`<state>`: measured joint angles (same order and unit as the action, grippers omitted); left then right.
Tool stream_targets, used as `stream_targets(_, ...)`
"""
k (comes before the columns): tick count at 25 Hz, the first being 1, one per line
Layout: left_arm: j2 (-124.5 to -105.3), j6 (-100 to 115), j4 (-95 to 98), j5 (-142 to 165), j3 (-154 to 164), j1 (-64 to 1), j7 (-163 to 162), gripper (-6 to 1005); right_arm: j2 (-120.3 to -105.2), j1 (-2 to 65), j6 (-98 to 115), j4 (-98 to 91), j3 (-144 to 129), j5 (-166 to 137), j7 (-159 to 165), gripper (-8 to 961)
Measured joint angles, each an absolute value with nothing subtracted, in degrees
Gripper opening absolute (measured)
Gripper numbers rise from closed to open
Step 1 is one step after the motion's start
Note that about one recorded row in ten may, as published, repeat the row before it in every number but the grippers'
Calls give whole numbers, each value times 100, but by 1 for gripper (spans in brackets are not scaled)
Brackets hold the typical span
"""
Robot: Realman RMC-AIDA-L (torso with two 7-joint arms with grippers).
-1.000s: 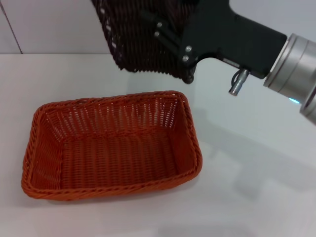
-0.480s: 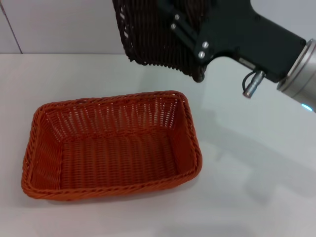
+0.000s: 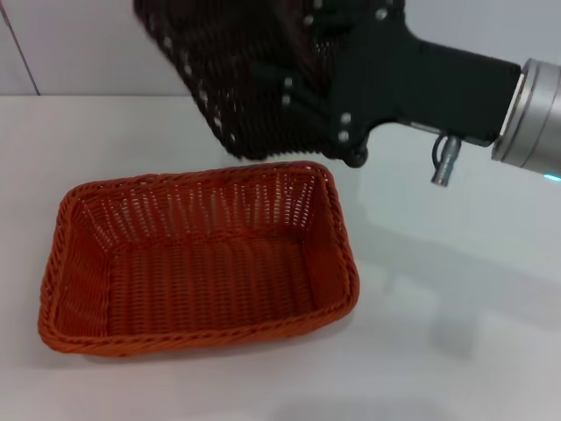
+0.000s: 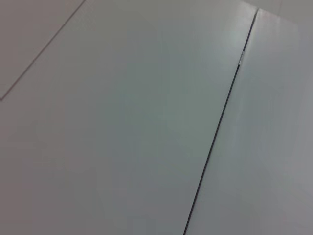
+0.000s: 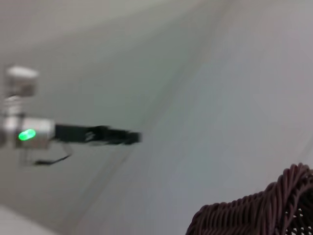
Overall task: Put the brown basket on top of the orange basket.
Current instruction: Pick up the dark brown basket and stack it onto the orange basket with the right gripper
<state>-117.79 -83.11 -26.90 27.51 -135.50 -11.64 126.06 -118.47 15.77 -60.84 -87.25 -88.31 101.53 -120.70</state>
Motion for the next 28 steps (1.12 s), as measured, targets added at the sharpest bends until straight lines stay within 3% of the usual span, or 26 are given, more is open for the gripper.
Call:
stream_targets(9, -11800, -8358, -2705, 2635, -13725, -1316, 12555, 512, -11709, 2926, -7925, -7950, -7517, 8961, -12096, 284)
stream_targets(14, -11802, -8317, -2707, 2566, -13729, -1434, 12549, 512, -11485, 3747, -8896, -7345, -7000, 8285, -12483, 282)
stream_targets(15, -11803, -8292, -2688, 2560, -13736, -1490, 12561, 512, -11373, 3984, -9123, -7026, -6944, 8151, -12785, 282)
stream_targets(16, -11803, -8292, -2688, 2560, -13736, -1490, 12561, 512, -11373, 3984, -9123, -7026, -6944, 8151, -12785, 282)
stream_targets(20, -11803, -8274, -2677, 2510, -13755, -1557, 12556, 512, -11142, 4446, -9488, -6468, -6928, 7833, -13438, 281)
stream_targets(28, -11804, -8217, -2657, 2421, -13799, -1674, 12586, 513, -11091, 4791, -9835, -6448, -7000, 7204, -14308, 279)
